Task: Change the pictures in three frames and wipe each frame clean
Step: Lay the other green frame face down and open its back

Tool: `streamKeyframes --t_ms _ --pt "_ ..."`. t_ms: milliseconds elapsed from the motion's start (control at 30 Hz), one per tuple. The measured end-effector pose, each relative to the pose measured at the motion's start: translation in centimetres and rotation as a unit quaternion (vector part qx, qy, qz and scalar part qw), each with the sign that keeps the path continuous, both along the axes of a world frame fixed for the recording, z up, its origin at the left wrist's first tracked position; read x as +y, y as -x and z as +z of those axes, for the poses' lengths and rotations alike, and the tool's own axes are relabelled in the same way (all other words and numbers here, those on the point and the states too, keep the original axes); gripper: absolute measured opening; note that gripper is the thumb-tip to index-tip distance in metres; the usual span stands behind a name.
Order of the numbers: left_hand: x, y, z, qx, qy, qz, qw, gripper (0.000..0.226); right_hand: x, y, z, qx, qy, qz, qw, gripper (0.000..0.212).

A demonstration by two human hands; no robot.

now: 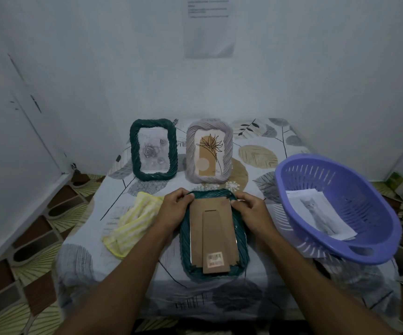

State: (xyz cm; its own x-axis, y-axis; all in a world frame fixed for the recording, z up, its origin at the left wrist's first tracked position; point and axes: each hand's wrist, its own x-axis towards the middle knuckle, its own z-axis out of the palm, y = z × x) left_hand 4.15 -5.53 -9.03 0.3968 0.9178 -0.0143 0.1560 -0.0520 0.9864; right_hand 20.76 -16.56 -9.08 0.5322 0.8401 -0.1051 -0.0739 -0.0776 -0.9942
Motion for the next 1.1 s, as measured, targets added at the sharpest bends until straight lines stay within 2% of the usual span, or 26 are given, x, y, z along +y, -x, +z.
streamKeyframes --t_ms 167,300,367,433,533,700,800,933,1033,1100 --pt "-0.4 0.1 -0.2 -0.025 -0.004 -0.021 0.999 0.027 -0.3 0.1 0.6 0.056 -0.012 0.005 0.998 0.012" --pt "-0.5 0.9 -0.9 -0.091 0.057 -0.045 0.993 0.021 -0.4 0.2 1.3 0.099 -0.002 0.003 0.995 0.013" --pt "-0.6 1.4 -0.9 -0.108 0.070 -0.056 0.990 0.027 -0.4 0.2 1.7 0.100 0.007 0.006 0.995 0.016" --pt "-0.7 1.6 -0.8 -0.113 0.066 -0.067 0.989 0.030 -0.2 0.0 1.8 0.055 0.019 0.004 0.998 0.016" --pt "-0.7 1.8 -0.9 -0.124 0.077 -0.080 0.986 0.032 0.5 -0.2 1.5 -0.082 0.057 -0.004 0.995 0.019" --pt "-0.6 1.7 -0.6 -0.131 0.087 -0.097 0.983 0.031 1.1 0.4 1.4 -0.136 0.088 -0.047 0.986 0.024" --pt "-0.7 1.5 -0.6 -0.136 0.079 -0.085 0.984 0.030 1.1 0.6 1.7 -0.114 0.087 -0.044 0.989 0.022" --pt "-0.2 1.2 -0.4 -0.131 0.076 -0.010 0.988 0.029 -0.7 0.3 2.4 0.014 0.051 0.040 0.998 0.015" --pt "-0.2 1.1 0.1 -0.155 0.106 0.042 0.981 0.027 -2.3 0.0 1.9 0.009 0.060 0.105 0.993 0.018" --pt "-0.9 1.3 0.1 -0.144 0.124 0.048 0.981 0.026 -2.6 -0.1 1.2 0.011 0.049 0.085 0.995 0.021"
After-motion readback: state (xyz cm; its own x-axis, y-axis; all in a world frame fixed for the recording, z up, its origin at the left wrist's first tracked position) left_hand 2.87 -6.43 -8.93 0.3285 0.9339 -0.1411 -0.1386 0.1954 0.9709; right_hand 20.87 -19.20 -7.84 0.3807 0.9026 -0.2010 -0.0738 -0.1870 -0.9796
